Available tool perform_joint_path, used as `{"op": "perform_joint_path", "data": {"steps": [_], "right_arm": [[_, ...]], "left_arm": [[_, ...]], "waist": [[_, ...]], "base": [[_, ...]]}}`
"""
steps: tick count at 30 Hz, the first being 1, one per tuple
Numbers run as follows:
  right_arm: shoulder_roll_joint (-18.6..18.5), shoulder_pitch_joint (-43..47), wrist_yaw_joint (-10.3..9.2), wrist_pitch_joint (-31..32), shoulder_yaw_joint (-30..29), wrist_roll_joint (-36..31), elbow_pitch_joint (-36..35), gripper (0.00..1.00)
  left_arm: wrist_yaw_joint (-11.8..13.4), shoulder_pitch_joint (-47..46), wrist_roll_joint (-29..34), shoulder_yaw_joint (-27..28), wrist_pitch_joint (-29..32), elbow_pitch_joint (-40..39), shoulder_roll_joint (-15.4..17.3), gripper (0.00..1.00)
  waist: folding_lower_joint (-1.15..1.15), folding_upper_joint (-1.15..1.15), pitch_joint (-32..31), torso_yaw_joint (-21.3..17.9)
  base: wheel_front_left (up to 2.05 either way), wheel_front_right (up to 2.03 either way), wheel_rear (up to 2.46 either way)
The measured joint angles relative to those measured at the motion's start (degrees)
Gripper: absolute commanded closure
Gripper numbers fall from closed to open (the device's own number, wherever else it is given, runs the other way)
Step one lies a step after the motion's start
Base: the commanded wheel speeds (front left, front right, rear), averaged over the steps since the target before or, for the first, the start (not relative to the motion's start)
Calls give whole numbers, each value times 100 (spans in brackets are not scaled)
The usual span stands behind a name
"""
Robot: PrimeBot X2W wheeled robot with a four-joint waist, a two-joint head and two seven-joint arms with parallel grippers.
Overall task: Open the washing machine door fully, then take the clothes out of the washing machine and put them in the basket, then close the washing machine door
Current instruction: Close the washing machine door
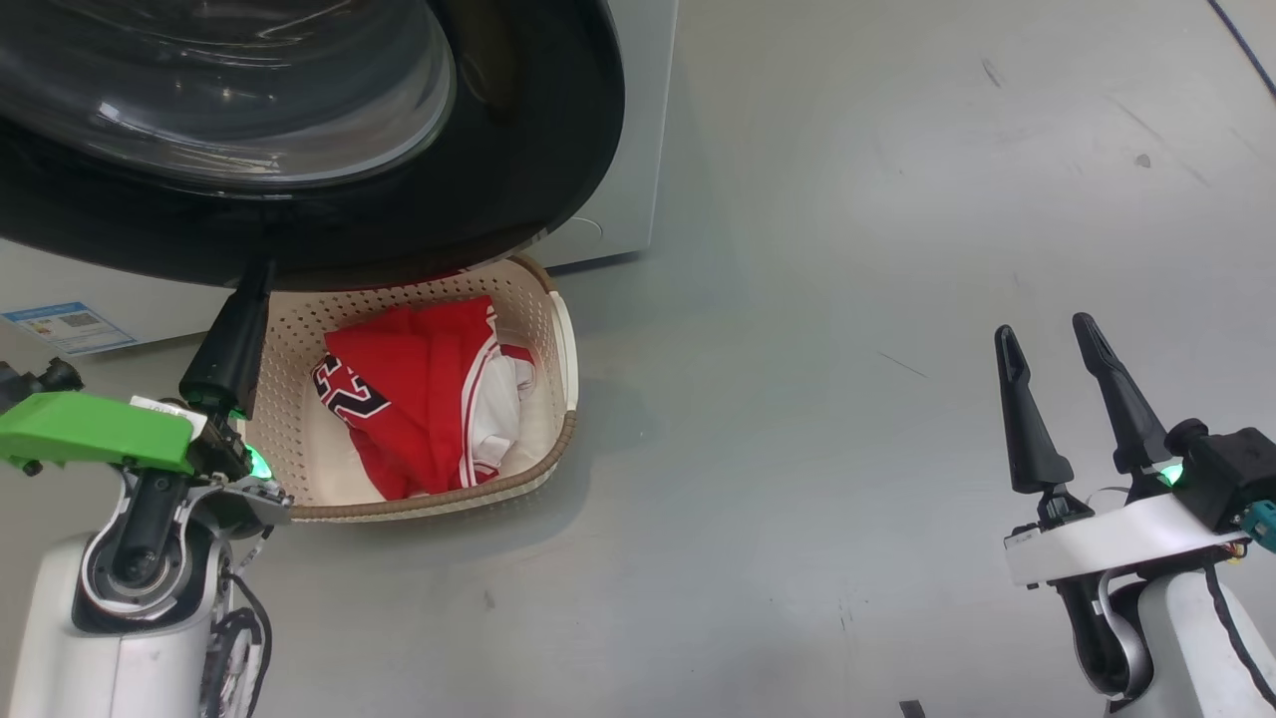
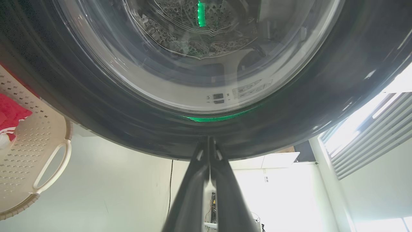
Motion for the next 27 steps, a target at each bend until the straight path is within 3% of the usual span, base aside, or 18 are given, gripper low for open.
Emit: {"op": "perform_joint_path", "data": {"steps": [2, 3, 4, 6, 7, 8, 14, 20, 27], "right_arm": [[-19, 57, 0, 0, -5, -21, 0, 0], [-21, 77, 0, 0, -7, -30, 0, 0], [-22, 83, 0, 0, -7, -32, 0, 0], [-25, 92, 0, 0, -11, -40, -1, 0], [-26, 103, 0, 0, -14, -46, -3, 0], [-27, 123, 0, 0, -12, -59, -3, 0], [-36, 197, 0, 0, -8, -92, -2, 0], [-58, 326, 0, 0, -79, -132, -2, 0], [-82, 339, 0, 0, -68, -189, -5, 0]], "left_arm": [[0, 129, 0, 9, -25, -270, -18, 100], [0, 177, 0, 13, -52, -391, -25, 94], [0, 227, 0, 11, -53, -492, -32, 72], [0, 385, 2, -30, -70, -682, -69, 46], [0, 478, 4, -60, -78, -746, -94, 11], [0, 582, 4, -89, -92, -815, -120, 0], [0, 1090, 282, -111, -388, -1122, -145, 0], [0, 1344, 1543, -56, -1095, -1368, -82, 0], [0, 1497, 2387, -181, -1701, -1720, 34, 0]], "waist": [[0, 0, -53, 61], [0, 0, -80, 91], [0, 0, -105, 121], [0, 0, -154, 184], [0, 0, -177, 215], [0, 0, -199, 247], [0, 0, -345, 414], [0, 0, -466, 565], [0, 0, -581, 663]], "base": [[0, 0, 0], [0, 0, 0], [0, 0, 0], [0, 0, 0], [0, 0, 0], [0, 0, 0], [0, 0, 0], [0, 0, 0], [0, 0, 0]]}}
